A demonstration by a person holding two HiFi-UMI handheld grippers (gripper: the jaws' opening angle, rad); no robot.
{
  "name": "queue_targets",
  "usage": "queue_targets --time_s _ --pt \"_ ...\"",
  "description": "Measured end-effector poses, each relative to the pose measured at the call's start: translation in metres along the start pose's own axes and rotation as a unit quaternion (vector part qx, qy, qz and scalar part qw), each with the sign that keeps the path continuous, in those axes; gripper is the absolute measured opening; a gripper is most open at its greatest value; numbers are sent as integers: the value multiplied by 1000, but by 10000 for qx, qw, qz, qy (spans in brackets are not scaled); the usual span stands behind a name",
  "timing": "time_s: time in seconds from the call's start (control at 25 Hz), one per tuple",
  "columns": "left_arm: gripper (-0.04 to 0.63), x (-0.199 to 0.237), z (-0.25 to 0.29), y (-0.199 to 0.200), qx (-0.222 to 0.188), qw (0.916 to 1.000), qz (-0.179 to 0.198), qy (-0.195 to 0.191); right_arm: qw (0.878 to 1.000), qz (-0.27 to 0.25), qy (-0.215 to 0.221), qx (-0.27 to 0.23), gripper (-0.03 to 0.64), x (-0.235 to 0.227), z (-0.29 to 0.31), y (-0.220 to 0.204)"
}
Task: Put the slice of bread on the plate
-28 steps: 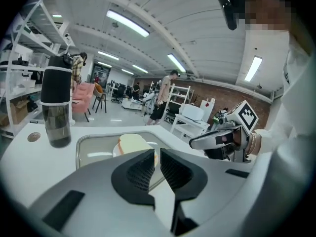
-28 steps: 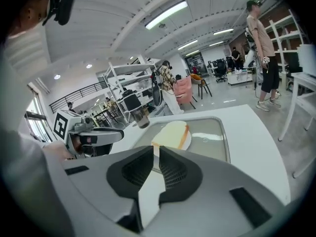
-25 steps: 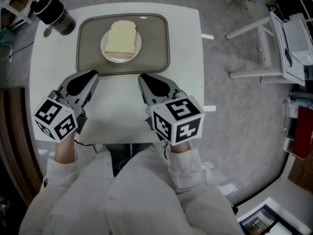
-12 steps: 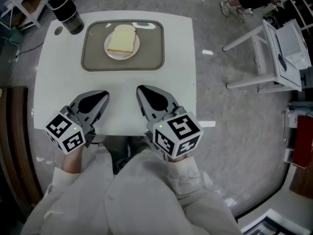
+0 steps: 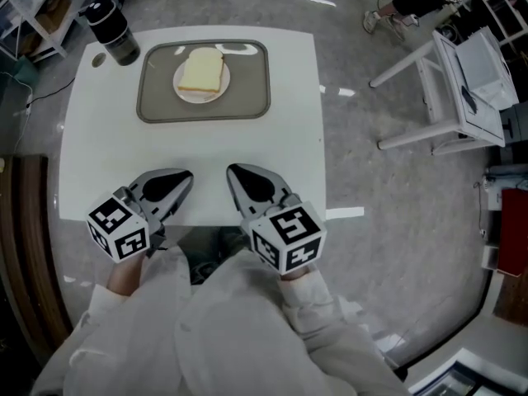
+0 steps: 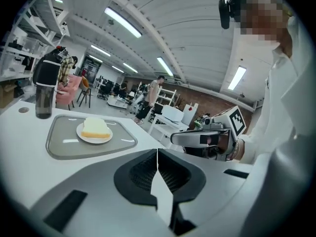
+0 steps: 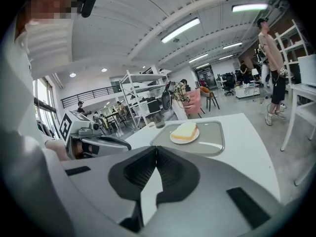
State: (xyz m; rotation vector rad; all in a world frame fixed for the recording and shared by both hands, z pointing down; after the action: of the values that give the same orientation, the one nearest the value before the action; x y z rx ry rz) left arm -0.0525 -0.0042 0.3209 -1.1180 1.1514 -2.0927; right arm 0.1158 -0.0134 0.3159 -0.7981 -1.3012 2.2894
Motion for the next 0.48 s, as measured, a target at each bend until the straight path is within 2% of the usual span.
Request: queue_targets --time_s 0.48 --pt "14 9 -5 -2 183 9996 -19 -231 9998 -157 15 79 15 33 27 11"
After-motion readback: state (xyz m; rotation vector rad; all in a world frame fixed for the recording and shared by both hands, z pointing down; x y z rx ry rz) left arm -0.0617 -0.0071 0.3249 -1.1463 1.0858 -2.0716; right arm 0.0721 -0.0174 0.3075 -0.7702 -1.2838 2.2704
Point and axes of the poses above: the fingertips, and each gripper's own axes: z forward along the fingers, x to its left, y out of its top, the point moved 7 cm from there along -z, backward along the fingers, and after that the axes turned 4 degrees about -y, right-handed, at the moved point
